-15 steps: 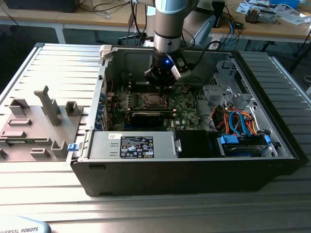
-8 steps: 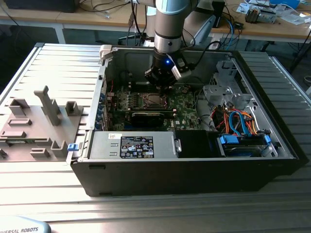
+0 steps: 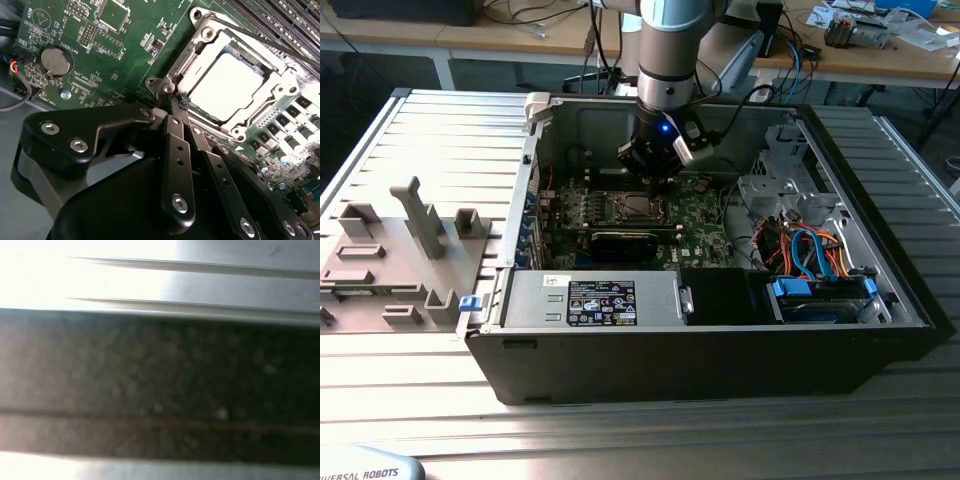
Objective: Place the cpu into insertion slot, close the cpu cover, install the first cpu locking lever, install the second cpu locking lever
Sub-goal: 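Install the first cpu locking lever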
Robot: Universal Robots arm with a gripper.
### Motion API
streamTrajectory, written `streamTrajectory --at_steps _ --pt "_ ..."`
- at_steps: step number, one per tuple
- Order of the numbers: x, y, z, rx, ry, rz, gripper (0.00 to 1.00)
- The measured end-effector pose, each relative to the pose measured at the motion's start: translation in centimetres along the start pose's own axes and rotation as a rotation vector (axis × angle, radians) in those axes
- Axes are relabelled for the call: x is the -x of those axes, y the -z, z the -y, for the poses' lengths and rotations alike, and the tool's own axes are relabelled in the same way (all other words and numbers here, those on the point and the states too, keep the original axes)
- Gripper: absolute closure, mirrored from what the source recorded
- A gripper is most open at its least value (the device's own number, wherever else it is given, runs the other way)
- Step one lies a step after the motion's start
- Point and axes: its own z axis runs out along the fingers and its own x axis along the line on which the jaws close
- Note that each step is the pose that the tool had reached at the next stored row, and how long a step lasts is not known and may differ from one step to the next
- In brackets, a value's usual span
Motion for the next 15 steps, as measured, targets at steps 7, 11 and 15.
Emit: streamTrajectory --at_steps 7,11,15 --pt "-1.02 0.41 -0.02 0.0005 0.002 -0.0006 0.89" --pt "-1.8 0.26 -0.12 0.0009 0.002 -0.0004 0.89" --pt "-1.93 0.16 -0.47 0.0011 0.002 -0.0005 0.89"
